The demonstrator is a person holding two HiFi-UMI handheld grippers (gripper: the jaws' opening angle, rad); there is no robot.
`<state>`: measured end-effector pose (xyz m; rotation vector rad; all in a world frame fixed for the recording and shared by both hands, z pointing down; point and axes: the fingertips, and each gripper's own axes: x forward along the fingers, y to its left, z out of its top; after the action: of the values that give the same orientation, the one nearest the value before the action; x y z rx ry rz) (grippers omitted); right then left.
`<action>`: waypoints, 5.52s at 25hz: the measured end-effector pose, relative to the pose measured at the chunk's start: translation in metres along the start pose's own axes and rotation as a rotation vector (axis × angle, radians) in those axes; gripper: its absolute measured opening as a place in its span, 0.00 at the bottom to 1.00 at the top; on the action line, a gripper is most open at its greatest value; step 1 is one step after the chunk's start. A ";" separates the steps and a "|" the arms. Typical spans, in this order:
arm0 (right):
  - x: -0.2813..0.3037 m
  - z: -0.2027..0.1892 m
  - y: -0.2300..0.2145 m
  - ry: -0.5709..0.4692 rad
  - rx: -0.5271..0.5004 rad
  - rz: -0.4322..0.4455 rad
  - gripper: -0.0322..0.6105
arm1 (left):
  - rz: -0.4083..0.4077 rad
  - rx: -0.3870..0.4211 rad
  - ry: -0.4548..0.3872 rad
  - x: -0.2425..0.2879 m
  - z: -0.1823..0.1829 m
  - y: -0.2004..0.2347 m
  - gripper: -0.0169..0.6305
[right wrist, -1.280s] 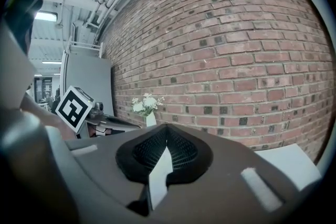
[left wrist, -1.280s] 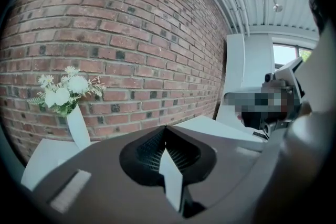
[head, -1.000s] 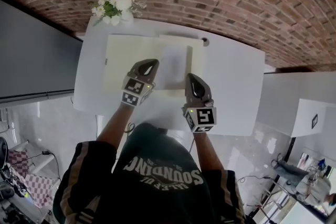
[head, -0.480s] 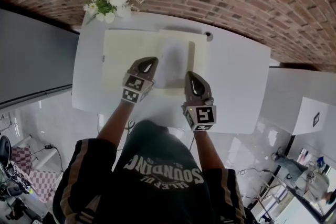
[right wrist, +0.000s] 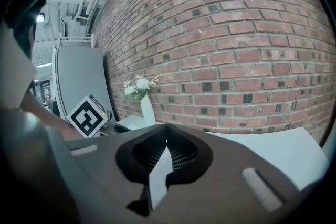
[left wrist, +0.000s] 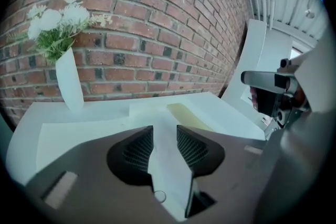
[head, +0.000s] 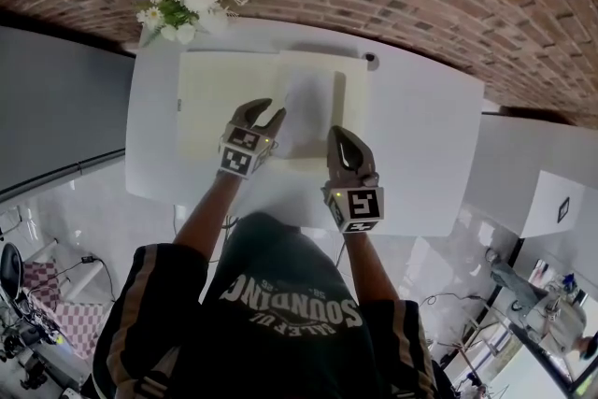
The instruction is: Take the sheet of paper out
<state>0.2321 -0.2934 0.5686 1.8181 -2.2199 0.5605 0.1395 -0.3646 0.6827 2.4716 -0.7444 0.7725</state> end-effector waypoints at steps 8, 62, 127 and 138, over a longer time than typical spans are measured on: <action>0.004 -0.011 -0.005 0.029 0.015 -0.005 0.03 | -0.021 -0.019 0.092 0.025 -0.022 0.001 0.26; -0.021 -0.017 0.000 0.035 0.027 0.002 0.03 | 0.114 -0.174 0.272 0.043 -0.085 0.050 0.05; -0.024 0.109 0.041 -0.199 -0.172 0.178 0.02 | 0.382 0.173 -0.445 -0.212 0.155 0.009 0.05; -0.023 0.104 0.040 -0.182 -0.174 0.179 0.02 | 0.369 0.166 -0.437 -0.203 0.154 0.003 0.05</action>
<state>0.2055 -0.3101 0.4594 1.6533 -2.4812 0.2295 0.0541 -0.3782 0.4431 2.7267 -1.3723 0.4227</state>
